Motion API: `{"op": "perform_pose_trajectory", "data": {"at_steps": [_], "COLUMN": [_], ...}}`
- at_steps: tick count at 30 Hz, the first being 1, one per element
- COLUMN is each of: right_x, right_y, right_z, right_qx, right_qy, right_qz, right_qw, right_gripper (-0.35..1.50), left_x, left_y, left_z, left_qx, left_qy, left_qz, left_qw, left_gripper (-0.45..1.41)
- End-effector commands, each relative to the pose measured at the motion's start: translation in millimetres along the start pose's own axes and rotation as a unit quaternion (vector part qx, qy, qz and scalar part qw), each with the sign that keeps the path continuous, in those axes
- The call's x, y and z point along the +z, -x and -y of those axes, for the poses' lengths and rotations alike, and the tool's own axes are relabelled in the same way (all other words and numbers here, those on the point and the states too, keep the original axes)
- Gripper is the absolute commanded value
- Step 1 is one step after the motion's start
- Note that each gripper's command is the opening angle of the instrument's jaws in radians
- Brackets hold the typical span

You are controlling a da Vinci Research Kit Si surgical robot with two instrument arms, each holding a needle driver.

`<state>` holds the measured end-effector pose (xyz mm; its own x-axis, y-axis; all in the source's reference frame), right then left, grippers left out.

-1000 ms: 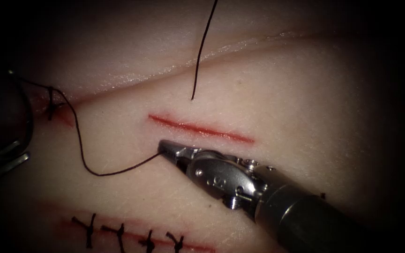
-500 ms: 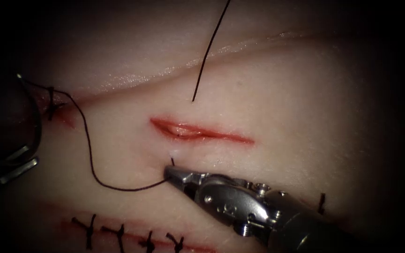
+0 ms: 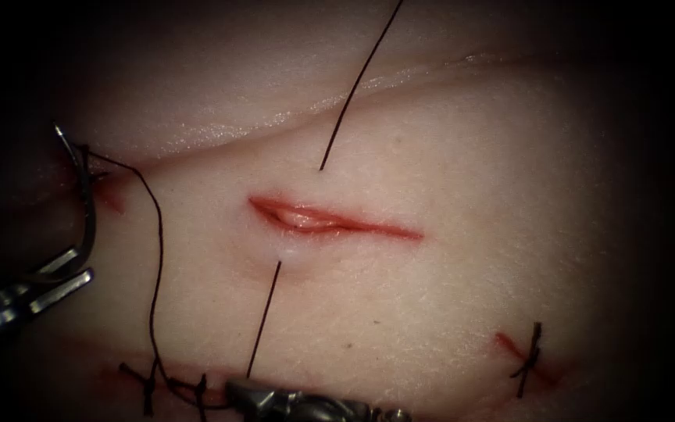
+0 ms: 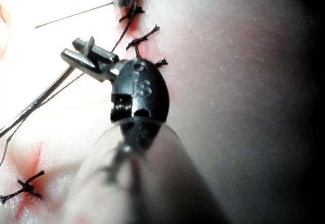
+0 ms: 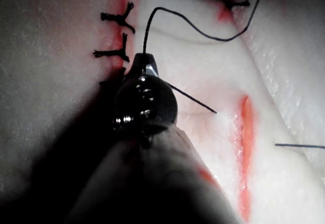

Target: Wound Closure

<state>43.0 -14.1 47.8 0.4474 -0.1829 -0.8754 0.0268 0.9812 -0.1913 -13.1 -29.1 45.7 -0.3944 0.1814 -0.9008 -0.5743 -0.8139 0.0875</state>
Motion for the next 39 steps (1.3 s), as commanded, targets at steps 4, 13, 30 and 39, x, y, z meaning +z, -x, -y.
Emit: {"op": "perform_pose_trajectory", "data": {"at_steps": [4, 13, 30, 39], "right_x": [1.4, 2.2, -1.2, 2.6], "right_y": [-2.1, -2.1, 5.1, 8.7], "right_z": [1.4, -1.2, -10.0, -9.9], "right_qx": [0.002, 0.018, 0.018, 0.011], "right_qy": [-0.025, 0.004, 0.046, 0.058], "right_qz": [-0.015, -0.019, 0.013, 0.022], "right_qw": [1.0, 1.0, 0.999, 0.998], "right_gripper": [-0.35, 0.95, 1.28, 1.28], "left_x": [-0.3, -0.2, -0.2, -0.3], "left_y": [0.8, 0.8, 1.1, 1.2], "left_z": [-0.8, -0.8, -1.0, -1.2], "left_qx": [0.0, 0.0, -0.002, -0.004], "left_qy": [0.002, 0.002, 0.003, 0.003], "left_qz": [0.002, 0.001, 0.001, 0.002], "left_qw": [1.0, 1.0, 1.0, 1.0], "left_gripper": [-0.45, -0.45, -0.45, -0.45]}}
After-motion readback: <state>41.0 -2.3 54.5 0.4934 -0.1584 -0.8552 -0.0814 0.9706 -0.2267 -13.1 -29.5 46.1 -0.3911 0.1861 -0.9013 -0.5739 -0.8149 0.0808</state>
